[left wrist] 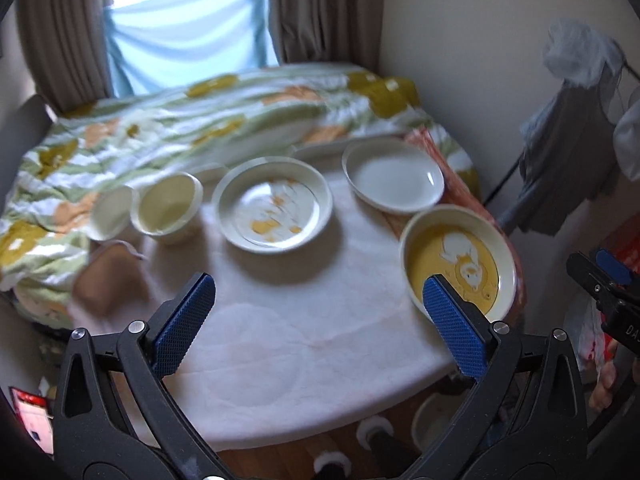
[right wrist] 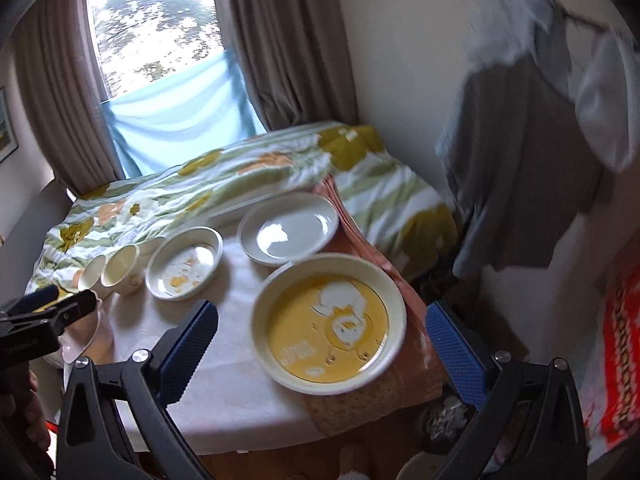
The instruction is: Organize plates and bowls
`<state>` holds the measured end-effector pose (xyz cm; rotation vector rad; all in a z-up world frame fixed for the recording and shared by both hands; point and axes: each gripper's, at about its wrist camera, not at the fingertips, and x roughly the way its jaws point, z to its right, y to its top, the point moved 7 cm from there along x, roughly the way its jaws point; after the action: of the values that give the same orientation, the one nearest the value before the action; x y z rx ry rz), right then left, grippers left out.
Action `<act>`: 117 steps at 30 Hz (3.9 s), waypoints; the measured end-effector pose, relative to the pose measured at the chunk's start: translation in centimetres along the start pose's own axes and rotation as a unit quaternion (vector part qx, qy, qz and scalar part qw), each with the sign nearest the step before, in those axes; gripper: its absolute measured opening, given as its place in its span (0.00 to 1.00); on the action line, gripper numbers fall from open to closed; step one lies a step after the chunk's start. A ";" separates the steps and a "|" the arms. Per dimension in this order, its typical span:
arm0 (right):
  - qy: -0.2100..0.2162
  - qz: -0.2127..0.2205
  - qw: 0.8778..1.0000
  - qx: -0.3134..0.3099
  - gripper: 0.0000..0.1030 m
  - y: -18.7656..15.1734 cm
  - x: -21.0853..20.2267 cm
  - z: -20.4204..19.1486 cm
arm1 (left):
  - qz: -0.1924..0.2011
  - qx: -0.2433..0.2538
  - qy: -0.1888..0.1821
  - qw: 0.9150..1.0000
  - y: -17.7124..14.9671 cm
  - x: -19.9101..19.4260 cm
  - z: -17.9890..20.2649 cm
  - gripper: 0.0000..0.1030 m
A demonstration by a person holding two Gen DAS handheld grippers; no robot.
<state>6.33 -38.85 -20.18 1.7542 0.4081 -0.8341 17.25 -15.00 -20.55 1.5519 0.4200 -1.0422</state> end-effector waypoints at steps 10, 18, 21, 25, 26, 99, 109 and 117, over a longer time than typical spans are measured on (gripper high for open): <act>0.072 -0.126 0.987 0.063 0.65 -4.0 10.2 7.6 | -0.117 0.036 -0.059 0.991 -2.4 13.3 7.6 0.82; 0.121 -0.175 0.974 0.073 0.31 -4.6 14.8 9.3 | -0.169 0.026 -0.076 0.982 -3.2 18.1 9.3 0.67; 0.129 -0.178 0.973 0.069 0.22 -4.1 15.7 9.4 | -0.186 0.023 -0.081 0.979 -3.3 19.1 9.9 0.53; 0.129 -0.184 0.973 0.058 0.14 -3.7 16.8 9.6 | -0.205 0.023 -0.085 0.975 -3.8 20.0 10.4 0.30; 0.130 -0.186 0.972 0.057 0.12 -3.7 17.0 9.6 | -0.204 0.019 -0.092 0.975 -3.8 20.0 10.6 0.25; 0.253 -0.213 0.915 -0.233 0.11 -11.2 17.6 -21.9 | -0.093 -0.181 0.059 0.977 -16.5 9.0 -18.4 0.22; 0.249 -0.220 0.910 -0.248 0.11 -11.3 17.7 -22.4 | -0.094 -0.188 0.070 0.975 -16.6 9.0 -18.3 0.22; 0.252 -0.219 0.909 -0.249 0.12 -11.4 17.7 -22.3 | -0.098 -0.193 0.073 0.974 -16.6 9.1 -18.1 0.22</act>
<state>18.68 -16.51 -37.09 1.3848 1.2823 -0.4959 16.66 3.69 -38.82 1.2575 0.8412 -0.9306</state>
